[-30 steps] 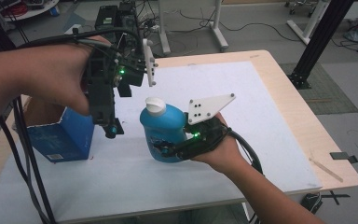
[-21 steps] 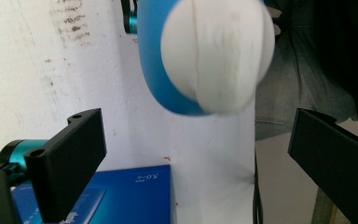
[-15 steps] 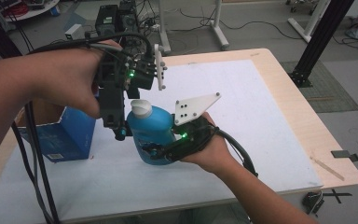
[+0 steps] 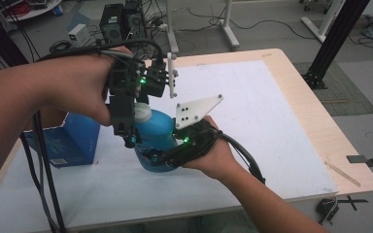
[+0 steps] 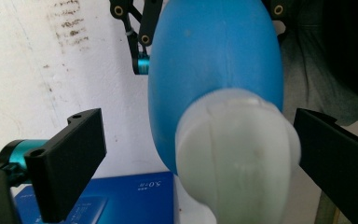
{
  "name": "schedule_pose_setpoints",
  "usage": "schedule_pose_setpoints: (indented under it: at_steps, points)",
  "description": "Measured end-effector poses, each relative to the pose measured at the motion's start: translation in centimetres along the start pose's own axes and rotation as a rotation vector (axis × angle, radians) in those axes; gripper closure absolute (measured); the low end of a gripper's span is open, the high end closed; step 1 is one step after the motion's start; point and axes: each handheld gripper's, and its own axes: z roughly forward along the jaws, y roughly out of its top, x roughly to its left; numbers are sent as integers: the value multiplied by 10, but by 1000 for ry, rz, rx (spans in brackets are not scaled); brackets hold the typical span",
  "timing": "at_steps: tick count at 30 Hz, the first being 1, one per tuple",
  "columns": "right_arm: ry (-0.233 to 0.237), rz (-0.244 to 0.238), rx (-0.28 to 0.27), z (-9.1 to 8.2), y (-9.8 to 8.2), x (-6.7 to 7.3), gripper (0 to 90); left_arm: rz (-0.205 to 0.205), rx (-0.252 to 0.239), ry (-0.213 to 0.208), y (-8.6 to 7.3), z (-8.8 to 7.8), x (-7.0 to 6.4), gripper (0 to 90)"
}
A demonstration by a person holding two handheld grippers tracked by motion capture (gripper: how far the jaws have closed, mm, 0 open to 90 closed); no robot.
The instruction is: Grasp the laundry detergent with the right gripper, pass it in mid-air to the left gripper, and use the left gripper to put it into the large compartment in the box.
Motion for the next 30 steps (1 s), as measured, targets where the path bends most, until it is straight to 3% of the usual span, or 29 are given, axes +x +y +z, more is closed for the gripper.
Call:
schedule_pose_setpoints:
  at_steps: [30]
  points:
    - [24, 22, -18, 6, 4, 0, 460, 18, 31, 47, 9, 15, -4, 41]
